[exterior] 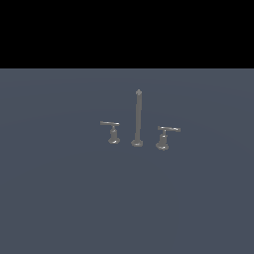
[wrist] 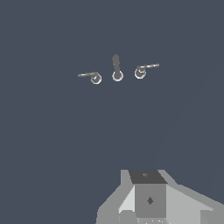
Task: Turn on the faucet by rotating a designated handle.
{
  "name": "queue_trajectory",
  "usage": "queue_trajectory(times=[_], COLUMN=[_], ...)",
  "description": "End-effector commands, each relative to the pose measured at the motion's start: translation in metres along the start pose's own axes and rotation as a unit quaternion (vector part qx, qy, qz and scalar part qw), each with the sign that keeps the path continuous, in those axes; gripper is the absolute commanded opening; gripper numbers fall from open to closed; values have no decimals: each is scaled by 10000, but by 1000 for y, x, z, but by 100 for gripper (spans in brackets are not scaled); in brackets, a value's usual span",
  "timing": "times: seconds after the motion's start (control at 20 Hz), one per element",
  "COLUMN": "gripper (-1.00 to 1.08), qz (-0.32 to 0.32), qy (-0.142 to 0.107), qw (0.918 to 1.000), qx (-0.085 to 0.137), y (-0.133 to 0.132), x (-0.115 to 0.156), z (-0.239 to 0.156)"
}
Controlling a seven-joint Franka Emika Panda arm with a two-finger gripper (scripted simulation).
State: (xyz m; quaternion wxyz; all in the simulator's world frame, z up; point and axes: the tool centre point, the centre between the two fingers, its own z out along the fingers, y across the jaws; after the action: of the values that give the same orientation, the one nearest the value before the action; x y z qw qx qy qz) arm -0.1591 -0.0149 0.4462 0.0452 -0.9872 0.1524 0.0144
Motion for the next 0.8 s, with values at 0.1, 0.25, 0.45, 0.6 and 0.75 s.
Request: queue_trajectory(times=[0.1, 0.25, 0.45, 0.6, 0.75], gripper=[-100, -100, -100, -100, -100], qz=[738, 1240, 1917, 2426, 2931], qy=[-37, -59, -81, -90, -90], qw=[9972, 9921, 9812, 9698, 9558], qx=[112, 166, 214, 231, 233], y=[-1, 1, 5, 9, 15], x=[37, 62, 93, 115, 137], z=[23, 40, 66, 87, 110])
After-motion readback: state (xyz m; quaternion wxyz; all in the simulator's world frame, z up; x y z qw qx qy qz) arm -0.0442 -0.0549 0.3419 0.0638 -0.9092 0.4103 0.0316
